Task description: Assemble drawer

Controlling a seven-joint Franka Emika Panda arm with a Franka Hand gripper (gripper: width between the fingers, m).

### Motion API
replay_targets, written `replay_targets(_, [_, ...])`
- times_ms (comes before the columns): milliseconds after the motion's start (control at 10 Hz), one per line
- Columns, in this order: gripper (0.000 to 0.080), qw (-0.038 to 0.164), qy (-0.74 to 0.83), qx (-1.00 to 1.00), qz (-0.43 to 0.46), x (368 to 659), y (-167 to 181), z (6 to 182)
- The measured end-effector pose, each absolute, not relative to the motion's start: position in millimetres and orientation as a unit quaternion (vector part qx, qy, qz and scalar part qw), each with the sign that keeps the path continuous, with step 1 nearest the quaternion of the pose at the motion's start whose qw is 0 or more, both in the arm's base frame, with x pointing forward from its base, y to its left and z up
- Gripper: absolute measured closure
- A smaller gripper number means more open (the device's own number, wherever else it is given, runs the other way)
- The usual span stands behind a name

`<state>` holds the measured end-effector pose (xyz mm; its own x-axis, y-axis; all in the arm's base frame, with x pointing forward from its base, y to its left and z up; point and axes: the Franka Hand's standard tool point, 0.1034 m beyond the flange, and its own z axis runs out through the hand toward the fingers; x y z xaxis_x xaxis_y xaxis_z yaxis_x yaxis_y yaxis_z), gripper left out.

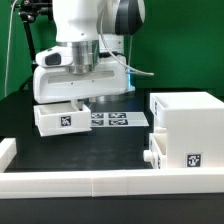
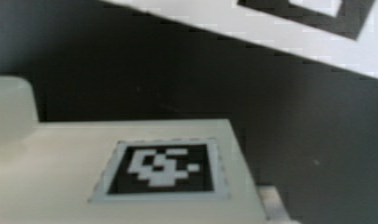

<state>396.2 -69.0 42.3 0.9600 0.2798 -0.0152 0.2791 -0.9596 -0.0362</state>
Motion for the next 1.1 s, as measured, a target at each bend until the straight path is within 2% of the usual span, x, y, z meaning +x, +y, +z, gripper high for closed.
replay_targets(100, [0.0755, 0.017, -0.153, -0.988, 0.007, 403.1, -67.6, 47.1])
replay_targets(300, [0.0755, 0.018, -0.162, -0.987, 0.01, 399.6, -67.8, 43.5])
replay_targets(600, [0.0755, 0.017, -0.276, -0.961, 0.009, 403.3, -66.1, 41.3])
replay_targets(900, [0.0755, 0.007, -0.438, -0.899, 0.02, 432.0, -61.7, 46.8])
replay_targets(1100, [0.0755, 0.006, -0.497, -0.868, 0.024, 438.0, -63.1, 47.5])
